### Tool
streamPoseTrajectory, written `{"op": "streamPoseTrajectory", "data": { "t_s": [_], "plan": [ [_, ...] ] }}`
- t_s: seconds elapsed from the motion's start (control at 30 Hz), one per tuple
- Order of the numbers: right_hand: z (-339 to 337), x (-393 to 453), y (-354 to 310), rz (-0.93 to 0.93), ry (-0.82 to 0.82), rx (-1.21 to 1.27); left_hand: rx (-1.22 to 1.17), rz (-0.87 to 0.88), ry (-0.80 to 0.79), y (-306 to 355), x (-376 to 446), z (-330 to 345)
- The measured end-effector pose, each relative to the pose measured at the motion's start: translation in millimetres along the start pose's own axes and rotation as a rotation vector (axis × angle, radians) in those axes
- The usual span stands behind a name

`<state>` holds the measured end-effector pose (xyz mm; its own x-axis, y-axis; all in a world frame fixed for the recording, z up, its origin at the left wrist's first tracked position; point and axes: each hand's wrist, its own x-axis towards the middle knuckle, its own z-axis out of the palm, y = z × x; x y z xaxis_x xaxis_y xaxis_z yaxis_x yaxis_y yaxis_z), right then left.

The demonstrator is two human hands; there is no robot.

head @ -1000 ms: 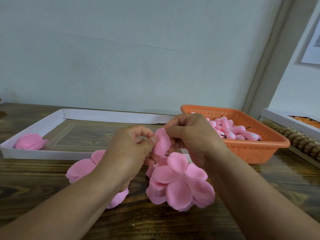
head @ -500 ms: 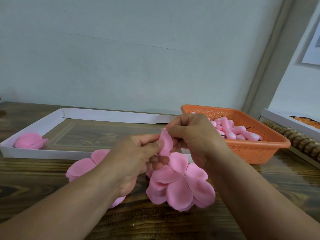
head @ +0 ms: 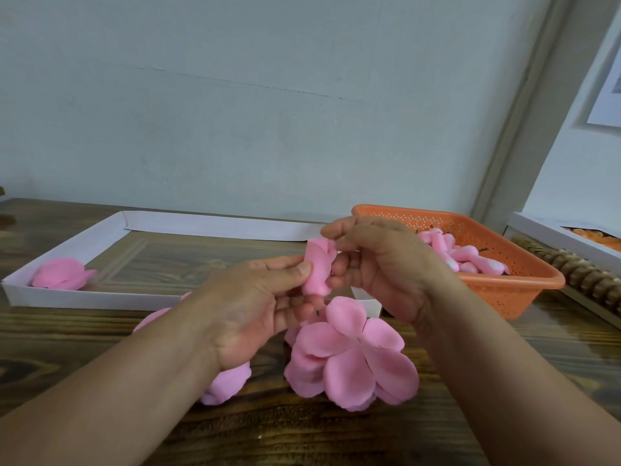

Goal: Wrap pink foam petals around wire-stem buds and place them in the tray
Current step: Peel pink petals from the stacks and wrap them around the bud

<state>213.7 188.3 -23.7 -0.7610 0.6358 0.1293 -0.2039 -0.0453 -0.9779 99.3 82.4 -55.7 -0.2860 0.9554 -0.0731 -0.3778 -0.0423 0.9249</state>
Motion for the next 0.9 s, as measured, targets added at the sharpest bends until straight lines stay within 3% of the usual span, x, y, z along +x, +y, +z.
{"op": "streamPoseTrajectory", "data": {
  "t_s": [0.17, 0.6, 0.9],
  "plan": [
    [-3.9, 0.7, 0.9, -0.015, 0.012, -0.025, -0.048, 0.000, 0.011, 4.5, 0.9, -1.9],
    [1.8, -0.3, 6.7, -0.258, 0.204, -0.571, 0.061, 0.095, 0.077, 2.5, 1.5, 0.1],
    [4.1, 0.2, 11.6, -0.493, 0.111, -0.822, -0.023, 0.071, 0.100, 3.3, 3.9, -0.9]
  ]
}}
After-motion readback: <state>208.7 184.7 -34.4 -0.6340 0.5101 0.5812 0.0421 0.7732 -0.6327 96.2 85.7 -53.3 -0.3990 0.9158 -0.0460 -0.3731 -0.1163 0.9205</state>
